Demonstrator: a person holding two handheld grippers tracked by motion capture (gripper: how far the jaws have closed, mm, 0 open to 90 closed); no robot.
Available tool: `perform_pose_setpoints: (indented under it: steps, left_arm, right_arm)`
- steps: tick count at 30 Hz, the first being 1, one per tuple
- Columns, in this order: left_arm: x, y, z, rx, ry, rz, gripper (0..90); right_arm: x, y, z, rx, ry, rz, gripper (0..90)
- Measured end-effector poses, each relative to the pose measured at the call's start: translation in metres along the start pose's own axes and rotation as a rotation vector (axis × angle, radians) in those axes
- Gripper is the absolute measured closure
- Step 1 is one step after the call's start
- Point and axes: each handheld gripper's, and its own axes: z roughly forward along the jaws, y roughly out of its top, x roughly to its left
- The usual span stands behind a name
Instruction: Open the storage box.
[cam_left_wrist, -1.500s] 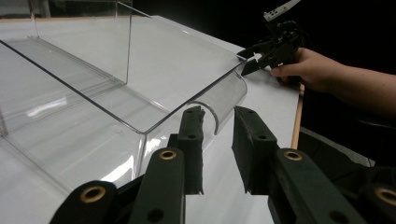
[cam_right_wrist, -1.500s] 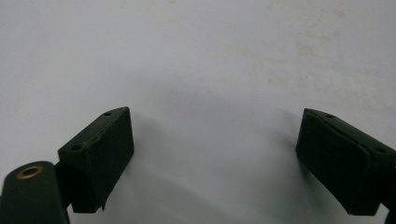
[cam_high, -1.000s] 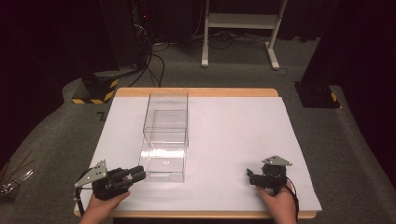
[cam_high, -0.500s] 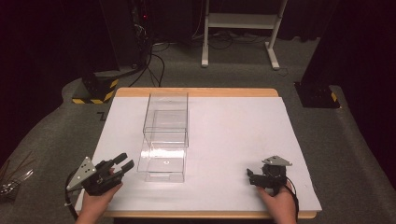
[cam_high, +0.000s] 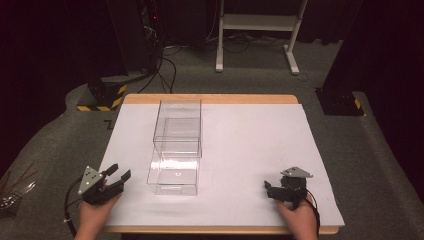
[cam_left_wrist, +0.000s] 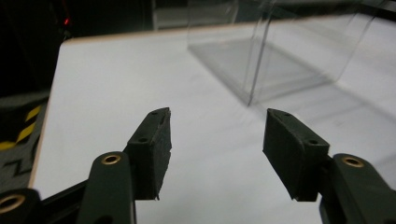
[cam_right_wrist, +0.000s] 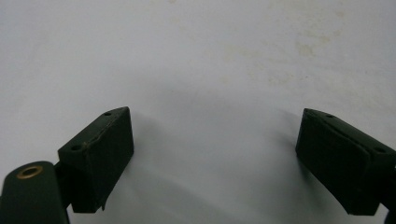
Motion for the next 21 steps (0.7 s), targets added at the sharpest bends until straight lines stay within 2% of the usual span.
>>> perform_pose_setpoints:
  steps: [2, 4, 7, 9, 11, 12, 21]
  left_arm:
    - [0.002, -0.004, 0.006, 0.064, 0.033, 0.005, 39.2]
    - [0.004, -0.004, 0.01, 0.108, 0.02, -0.022, 37.6]
    - [0.002, -0.004, 0.015, 0.16, 0.027, -0.021, 34.1]
    - [0.0, -0.003, 0.022, 0.241, 0.025, -0.003, 29.3]
    - [-0.003, -0.002, 0.028, 0.31, 0.041, 0.022, 29.1]
    - [-0.004, -0.002, 0.029, 0.307, 0.051, 0.032, 28.4]
    - [-0.003, -0.003, 0.029, 0.308, 0.041, 0.017, 29.2]
  right_arm:
    - [0.0, 0.0, 0.0, 0.0, 0.0, 0.0, 11.4]
    - [0.0, 0.0, 0.0, 0.0, 0.0, 0.0, 11.4]
    - [0.0, 0.0, 0.0, 0.0, 0.0, 0.0, 11.4]
    - [0.0, 0.0, 0.0, 0.0, 0.0, 0.0, 11.4]
    - [0.0, 0.0, 0.0, 0.0, -0.001, 0.0, 11.4]
    - [0.0, 0.0, 0.0, 0.0, -0.001, -0.001, 11.4]
    - [0.0, 0.0, 0.0, 0.0, -0.001, -0.001, 11.4]
